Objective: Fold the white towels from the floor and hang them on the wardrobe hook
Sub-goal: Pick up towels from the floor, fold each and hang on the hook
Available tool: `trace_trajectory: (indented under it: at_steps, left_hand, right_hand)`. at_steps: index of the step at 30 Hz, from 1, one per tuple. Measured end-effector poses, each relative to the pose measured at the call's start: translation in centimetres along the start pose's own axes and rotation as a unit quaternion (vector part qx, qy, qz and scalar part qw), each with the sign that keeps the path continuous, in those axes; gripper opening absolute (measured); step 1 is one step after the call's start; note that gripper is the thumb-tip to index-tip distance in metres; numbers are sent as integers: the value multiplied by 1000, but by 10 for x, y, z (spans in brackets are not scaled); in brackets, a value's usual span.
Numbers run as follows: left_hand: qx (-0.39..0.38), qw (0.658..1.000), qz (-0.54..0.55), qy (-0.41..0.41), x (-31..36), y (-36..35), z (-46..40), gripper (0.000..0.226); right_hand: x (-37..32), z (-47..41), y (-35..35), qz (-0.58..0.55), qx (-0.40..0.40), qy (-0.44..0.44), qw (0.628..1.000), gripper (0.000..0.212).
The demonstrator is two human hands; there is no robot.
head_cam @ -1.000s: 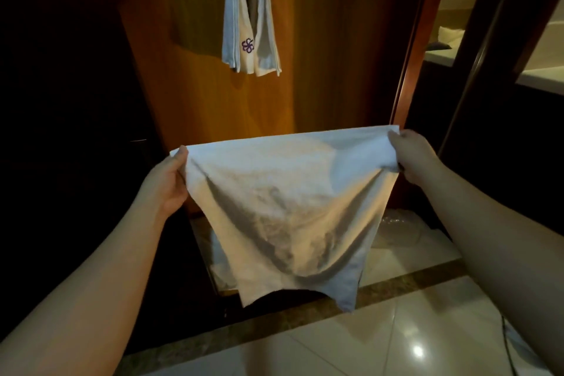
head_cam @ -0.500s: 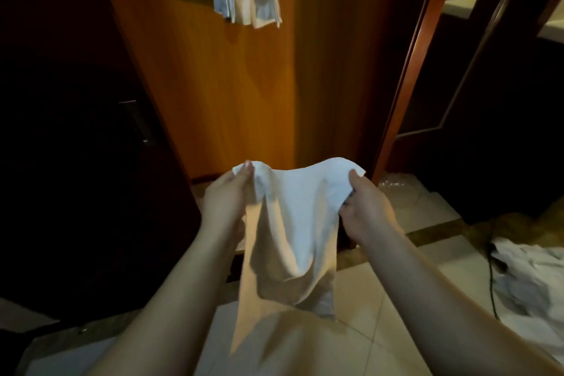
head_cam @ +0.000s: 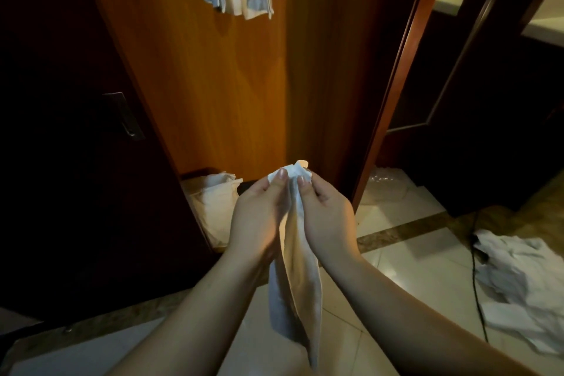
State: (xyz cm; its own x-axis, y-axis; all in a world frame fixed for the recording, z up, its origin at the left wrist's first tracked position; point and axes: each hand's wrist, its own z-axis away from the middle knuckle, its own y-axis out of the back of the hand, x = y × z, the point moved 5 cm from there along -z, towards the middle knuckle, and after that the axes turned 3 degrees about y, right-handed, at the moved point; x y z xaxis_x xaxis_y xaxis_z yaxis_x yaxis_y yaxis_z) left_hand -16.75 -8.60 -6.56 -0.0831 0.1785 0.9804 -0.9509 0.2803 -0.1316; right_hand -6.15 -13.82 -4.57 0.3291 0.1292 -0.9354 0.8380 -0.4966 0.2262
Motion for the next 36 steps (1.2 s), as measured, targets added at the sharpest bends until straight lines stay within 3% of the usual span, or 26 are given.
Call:
trace_trajectory:
  at_steps: [8, 16, 21, 27, 32, 34, 36]
  left_hand:
    - [-3, 996, 91, 21, 10, -2, -8, 26]
    - [-45, 998, -21, -30, 18, -17, 8, 28]
    - [-69, 998, 2, 14, 23, -12, 12, 68]
    - [-89, 994, -54, 29, 27, -9, 9, 77]
    - [-73, 992, -101, 25, 32, -5, 7, 83]
    - [-55, 993, -100, -12, 36, 1, 3, 75]
    - [4, 988, -127, -84, 42, 14, -5, 45]
  right_hand:
    - [-4, -9, 15, -8, 35, 20, 999, 28]
    - [1, -7, 2, 4, -9, 32, 999, 27]
    - [1, -4, 5, 14, -28, 53, 998, 29]
    - [4, -4, 1, 29, -45, 85, 995, 45]
    - [8, -12, 8, 29, -18, 85, 996, 32]
    - [6, -19, 13, 22, -26, 75, 997, 29]
    - [6, -28, 20, 12, -41, 68, 997, 23]
